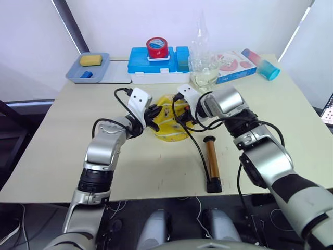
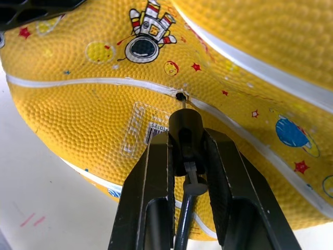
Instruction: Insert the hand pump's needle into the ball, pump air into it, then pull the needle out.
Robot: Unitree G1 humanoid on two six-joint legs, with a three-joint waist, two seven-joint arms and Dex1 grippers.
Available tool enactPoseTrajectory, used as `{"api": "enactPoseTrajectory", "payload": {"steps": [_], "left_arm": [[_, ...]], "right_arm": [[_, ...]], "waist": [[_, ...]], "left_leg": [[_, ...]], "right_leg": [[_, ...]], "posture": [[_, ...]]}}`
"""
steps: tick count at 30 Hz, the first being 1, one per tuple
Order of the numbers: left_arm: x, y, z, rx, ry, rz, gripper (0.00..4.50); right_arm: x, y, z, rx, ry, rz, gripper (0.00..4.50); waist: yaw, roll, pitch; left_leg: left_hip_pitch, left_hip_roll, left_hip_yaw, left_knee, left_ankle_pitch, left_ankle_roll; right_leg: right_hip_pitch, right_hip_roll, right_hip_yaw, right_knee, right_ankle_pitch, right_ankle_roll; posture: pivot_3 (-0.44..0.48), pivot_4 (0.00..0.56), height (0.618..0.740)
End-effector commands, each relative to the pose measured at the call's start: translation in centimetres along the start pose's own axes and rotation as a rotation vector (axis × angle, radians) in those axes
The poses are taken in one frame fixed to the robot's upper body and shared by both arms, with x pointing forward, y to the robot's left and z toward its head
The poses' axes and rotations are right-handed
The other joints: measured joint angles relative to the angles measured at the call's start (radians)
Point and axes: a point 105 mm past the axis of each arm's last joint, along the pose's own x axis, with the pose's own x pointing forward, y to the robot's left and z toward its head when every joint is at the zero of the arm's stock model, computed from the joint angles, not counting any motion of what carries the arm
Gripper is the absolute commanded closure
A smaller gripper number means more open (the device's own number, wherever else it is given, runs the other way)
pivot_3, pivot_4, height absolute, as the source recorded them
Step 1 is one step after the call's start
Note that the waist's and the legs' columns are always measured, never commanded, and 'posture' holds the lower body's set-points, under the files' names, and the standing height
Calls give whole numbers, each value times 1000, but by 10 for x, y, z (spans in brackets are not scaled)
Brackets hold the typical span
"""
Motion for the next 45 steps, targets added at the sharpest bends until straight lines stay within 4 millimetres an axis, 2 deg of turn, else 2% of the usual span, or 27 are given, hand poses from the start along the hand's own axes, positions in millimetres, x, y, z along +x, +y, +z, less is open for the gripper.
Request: {"api": "enactPoseTrajectory", "payload": {"steps": [1, 3, 6, 7, 15, 20, 23, 34, 45], "left_arm": [[12, -29, -32, -51, 107, -120, 4500], [13, -29, -31, -51, 105, -119, 4500], [14, -29, -31, -51, 101, -116, 4500], [14, -28, -30, -52, 99, -113, 4500], [16, -26, -29, -49, 95, -104, 4500], [17, -25, -28, -47, 91, -99, 4500], [17, -24, -28, -49, 88, -95, 4500], [19, -25, -26, -51, 79, -89, 4500], [19, -27, -28, -56, 81, -87, 4500]], "right_arm": [[-6, 7, 10, -70, -52, 9, 3165], [-7, 7, 7, -96, -62, 8, 2634], [-10, 6, 2, -113, -74, 11, 1188], [-12, 5, 1, -124, -78, 6, 957], [-34, -1, 0, -159, -200, -38, 957], [-45, 0, 2, -128, -360, -55, 957], [-48, 2, -4, -75, -394, -52, 957], [-40, 12, -21, 48, -415, -39, 957], [-34, 3, -25, 159, -411, -58, 957]], "waist": [[3, 0, 0], [5, 1, 1], [12, 1, 1], [16, 2, 1], [31, 2, 1], [32, 2, 1], [32, 2, 2], [32, 3, 2], [32, 3, 2]], "left_leg": [[0, 0, 0, 0, 0, 0], [-1, 0, -1, 0, 0, 0], [-2, -2, -3, -1, 0, 0], [-3, -4, -4, -1, 0, 0], [-6, -8, -8, -2, 0, 1], [-7, -9, -12, -2, 0, 1], [-8, -9, -13, -1, 0, 1], [-7, -10, -14, -1, 1, 1], [-7, -10, -15, -1, 1, 1]], "right_leg": [[0, 0, 0, 0, 0, 0], [0, 0, -1, -1, 0, 0], [0, -2, -3, -2, 0, 0], [0, -3, -4, -2, 0, 0], [0, -6, -9, -5, -1, 1], [1, -6, -13, -5, -1, 2], [1, -5, -14, -5, 0, 4], [3, -5, -14, -5, 0, 7], [4, -4, -14, -4, 0, 7]], "posture": [[0, 150, 737], [0, 150, 737], [0, 150, 737], [0, 150, 737], [0, 150, 737], [0, 150, 737], [0, 150, 737], [0, 150, 737], [0, 150, 737]]}}
